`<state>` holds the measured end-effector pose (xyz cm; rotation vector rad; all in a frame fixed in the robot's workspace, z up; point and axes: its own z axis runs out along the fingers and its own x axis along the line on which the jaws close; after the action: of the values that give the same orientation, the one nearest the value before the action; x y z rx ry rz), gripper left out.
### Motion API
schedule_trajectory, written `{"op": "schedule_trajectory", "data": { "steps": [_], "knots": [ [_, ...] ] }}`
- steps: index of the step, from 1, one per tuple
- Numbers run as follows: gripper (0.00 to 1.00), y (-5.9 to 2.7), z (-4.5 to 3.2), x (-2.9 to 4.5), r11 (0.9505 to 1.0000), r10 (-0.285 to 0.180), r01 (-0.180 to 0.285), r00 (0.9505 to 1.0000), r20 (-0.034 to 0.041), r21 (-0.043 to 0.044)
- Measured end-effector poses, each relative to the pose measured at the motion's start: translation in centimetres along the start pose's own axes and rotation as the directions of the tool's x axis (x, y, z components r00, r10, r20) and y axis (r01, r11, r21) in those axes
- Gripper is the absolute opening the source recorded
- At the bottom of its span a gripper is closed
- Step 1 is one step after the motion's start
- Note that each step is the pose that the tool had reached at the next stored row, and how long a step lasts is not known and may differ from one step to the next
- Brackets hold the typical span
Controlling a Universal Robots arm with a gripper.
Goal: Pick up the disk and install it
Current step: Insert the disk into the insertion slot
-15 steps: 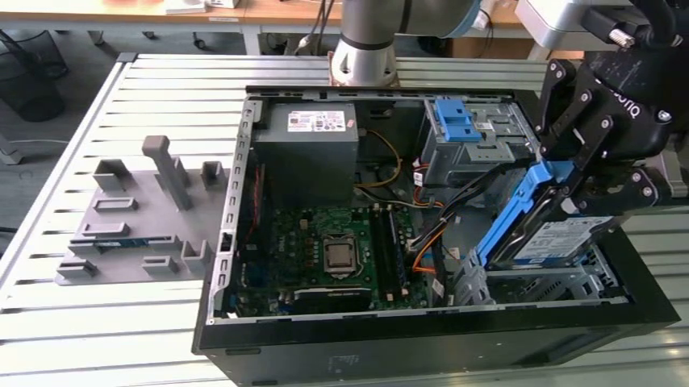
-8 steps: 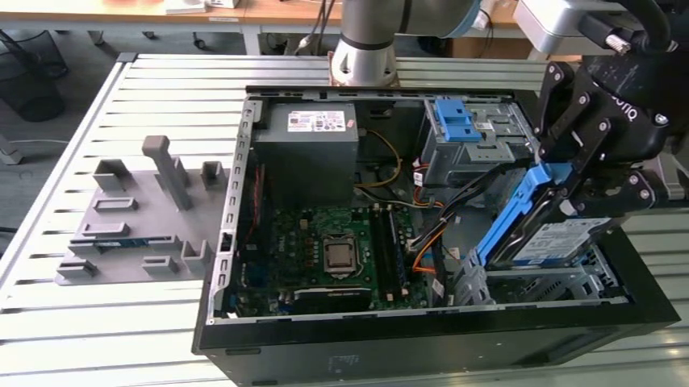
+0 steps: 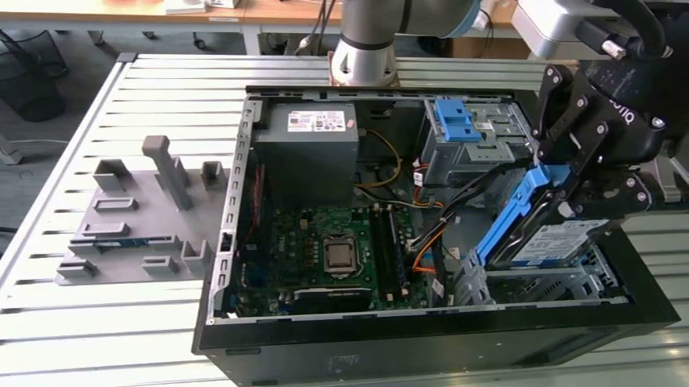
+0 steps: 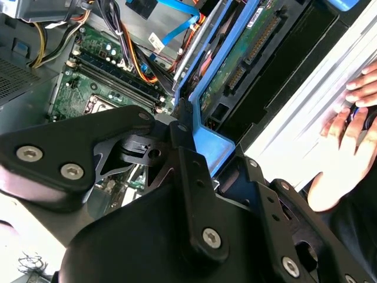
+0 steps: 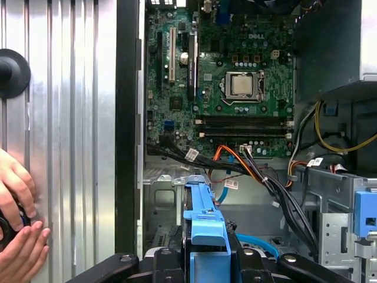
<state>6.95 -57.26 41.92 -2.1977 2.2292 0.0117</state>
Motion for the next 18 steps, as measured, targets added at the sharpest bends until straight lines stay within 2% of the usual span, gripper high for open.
{"op": "schedule_trajectory", "data": {
  "steps": [3, 4, 10, 12, 14, 15, 16, 18],
  "knots": [
    [0.38, 0.0, 0.06, 0.0, 1.0, 0.0, 0.0, 1.0, -0.0002, 0.0],
    [0.44, 0.0, 0.06, 0.0, 1.0, 0.0, 0.0, 1.0, -0.0003, -0.0001],
    [0.44, 0.0, 0.95, 0.01, 1.0, 0.0, 0.0, 1.0, 0.0002, 0.0],
    [0.44, 0.0, 0.96, 0.01, 1.0, 0.0, 0.0, 1.0, 0.0, 0.0],
    [0.42, 0.0, 0.97, 0.01, 1.0, 0.0, 0.0, 1.0, -0.0001, 0.0],
    [0.36, 0.0, 0.97, 0.01, 1.0, 0.0, 0.0, 1.0, -0.0001, 0.0],
    [0.36, 0.0, 0.98, 0.01, 1.0, 0.0, 0.0, 1.0, -0.0001, 0.0],
    [0.24, 0.0, 0.99, 0.01, 1.0, 0.0, 0.0, 1.0, 0.0, 0.0]
  ]
}}
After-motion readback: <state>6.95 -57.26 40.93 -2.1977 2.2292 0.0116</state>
